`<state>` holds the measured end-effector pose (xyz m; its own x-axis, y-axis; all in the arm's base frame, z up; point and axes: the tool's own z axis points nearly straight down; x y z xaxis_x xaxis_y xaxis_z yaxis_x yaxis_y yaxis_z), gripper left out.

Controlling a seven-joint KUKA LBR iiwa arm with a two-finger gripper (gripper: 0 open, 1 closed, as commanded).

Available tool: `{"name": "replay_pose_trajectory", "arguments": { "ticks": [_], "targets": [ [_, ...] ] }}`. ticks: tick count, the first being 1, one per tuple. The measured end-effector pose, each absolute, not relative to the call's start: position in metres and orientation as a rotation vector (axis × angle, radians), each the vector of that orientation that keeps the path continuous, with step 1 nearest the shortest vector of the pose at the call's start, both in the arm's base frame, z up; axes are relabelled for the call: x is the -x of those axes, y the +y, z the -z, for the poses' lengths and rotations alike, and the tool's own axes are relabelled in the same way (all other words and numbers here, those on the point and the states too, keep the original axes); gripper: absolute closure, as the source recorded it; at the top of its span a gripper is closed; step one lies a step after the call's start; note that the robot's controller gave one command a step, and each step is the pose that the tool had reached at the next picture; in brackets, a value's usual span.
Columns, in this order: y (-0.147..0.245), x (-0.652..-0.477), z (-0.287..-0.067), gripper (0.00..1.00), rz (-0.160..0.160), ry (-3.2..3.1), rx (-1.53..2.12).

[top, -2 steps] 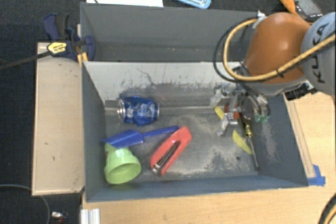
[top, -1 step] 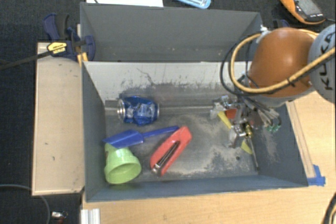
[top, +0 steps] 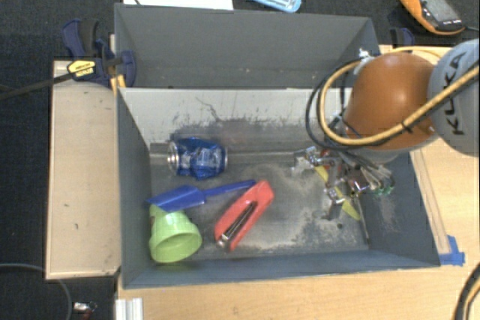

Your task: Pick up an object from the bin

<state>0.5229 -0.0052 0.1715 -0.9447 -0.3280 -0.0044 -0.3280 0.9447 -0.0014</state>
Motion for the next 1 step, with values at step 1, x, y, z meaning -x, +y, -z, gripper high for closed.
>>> {"name": "replay_pose_trajectory", "arguments": {
  "ticks": [1],
  "targets": [
    [0.0061,-0.5275,-0.1587,0.00,0.000,3.137,0.082]
  ]
}}
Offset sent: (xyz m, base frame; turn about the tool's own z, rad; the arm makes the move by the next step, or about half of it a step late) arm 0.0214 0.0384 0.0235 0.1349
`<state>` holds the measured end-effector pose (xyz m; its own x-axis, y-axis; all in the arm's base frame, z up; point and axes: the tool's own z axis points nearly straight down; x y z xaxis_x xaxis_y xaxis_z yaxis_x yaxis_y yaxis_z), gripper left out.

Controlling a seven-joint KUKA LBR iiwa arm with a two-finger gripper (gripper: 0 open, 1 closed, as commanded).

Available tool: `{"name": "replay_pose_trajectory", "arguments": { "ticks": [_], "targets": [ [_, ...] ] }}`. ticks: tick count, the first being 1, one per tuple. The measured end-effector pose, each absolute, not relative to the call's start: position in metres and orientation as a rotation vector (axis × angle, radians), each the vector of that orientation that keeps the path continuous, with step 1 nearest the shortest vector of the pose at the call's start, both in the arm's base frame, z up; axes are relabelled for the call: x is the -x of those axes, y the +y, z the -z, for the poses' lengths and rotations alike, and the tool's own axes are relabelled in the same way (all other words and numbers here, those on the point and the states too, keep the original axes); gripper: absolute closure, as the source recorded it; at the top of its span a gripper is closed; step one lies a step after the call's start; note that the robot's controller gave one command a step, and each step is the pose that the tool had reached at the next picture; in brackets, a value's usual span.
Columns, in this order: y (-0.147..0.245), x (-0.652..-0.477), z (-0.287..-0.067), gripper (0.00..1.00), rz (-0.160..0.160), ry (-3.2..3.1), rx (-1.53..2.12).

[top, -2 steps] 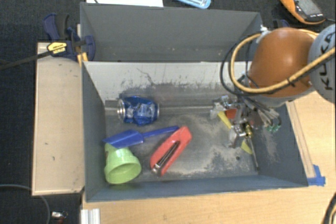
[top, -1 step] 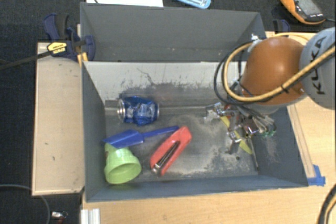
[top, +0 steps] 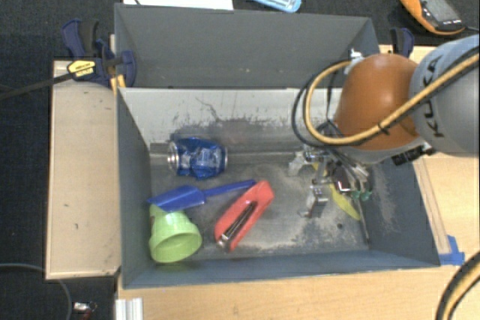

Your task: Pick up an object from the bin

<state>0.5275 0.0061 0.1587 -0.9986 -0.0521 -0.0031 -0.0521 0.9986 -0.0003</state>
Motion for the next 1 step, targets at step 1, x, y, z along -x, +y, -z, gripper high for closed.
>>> {"name": "replay_pose_trajectory", "arguments": {
  "ticks": [1],
  "targets": [
    [0.0261,-0.5400,-0.1844,0.00,0.000,3.125,0.274]
  ]
}}
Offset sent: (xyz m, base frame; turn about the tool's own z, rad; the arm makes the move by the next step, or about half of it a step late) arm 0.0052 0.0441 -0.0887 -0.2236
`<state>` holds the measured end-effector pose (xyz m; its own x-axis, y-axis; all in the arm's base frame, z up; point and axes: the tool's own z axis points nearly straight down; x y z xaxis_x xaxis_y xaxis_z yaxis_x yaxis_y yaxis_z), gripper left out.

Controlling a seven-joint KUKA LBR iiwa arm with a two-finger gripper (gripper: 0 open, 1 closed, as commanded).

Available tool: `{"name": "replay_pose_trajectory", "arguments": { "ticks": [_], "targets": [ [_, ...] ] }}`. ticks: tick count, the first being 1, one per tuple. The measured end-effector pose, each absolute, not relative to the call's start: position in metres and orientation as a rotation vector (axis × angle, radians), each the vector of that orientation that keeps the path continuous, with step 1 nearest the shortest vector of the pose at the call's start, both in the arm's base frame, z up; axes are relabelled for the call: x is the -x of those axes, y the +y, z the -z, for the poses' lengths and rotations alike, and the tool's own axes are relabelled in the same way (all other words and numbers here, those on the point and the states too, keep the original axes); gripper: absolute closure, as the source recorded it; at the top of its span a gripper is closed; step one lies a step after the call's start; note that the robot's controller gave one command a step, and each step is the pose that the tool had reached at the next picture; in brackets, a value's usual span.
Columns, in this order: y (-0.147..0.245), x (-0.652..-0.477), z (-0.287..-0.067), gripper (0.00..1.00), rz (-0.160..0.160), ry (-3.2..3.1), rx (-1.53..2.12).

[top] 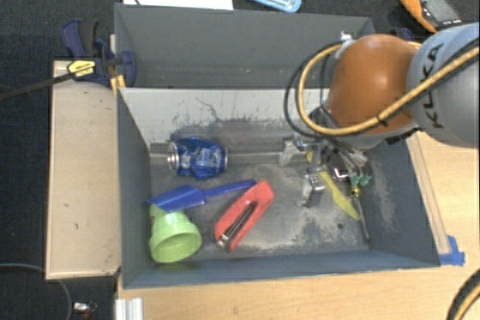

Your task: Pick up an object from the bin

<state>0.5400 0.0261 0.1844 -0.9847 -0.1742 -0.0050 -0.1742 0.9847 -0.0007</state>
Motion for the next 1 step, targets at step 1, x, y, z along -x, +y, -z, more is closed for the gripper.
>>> {"name": "replay_pose_trajectory", "arguments": {
  "ticks": [1],
  "targets": [
    [0.0410,-0.5386,-0.1229,0.00,0.001,3.111,0.377]
  ]
}}
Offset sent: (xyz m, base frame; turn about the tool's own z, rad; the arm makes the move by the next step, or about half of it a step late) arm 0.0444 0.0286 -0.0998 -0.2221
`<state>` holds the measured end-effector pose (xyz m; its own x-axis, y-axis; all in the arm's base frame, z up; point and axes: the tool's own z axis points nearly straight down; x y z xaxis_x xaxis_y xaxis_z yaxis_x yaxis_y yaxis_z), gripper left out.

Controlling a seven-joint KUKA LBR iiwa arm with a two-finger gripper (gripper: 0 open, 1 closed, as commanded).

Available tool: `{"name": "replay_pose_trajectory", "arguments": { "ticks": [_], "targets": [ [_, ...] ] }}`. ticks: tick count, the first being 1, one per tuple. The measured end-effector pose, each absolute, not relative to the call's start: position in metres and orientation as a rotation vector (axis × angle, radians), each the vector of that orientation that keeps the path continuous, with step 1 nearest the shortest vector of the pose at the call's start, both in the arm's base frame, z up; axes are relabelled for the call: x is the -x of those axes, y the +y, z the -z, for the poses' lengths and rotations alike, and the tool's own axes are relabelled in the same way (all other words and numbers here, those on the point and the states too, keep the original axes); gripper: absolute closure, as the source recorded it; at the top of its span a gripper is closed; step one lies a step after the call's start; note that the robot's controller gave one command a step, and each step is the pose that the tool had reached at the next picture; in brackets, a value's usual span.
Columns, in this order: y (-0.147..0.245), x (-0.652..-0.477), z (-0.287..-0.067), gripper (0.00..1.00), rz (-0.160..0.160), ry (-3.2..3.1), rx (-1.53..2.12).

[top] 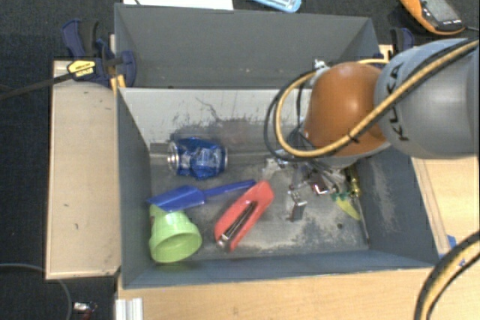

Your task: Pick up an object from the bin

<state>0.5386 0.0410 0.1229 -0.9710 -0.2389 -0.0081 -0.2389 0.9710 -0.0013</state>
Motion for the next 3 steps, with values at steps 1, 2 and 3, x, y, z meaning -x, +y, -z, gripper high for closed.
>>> {"name": "replay_pose_trajectory", "arguments": {
  "ticks": [1,2,3],
  "targets": [
    [0.054,-0.586,-0.087,0.00,0.004,3.057,0.614],
    [0.076,-0.585,-0.082,0.00,0.006,3.059,0.627],
    [0.095,-0.585,-0.080,0.00,0.003,3.035,0.728]
  ]
}}
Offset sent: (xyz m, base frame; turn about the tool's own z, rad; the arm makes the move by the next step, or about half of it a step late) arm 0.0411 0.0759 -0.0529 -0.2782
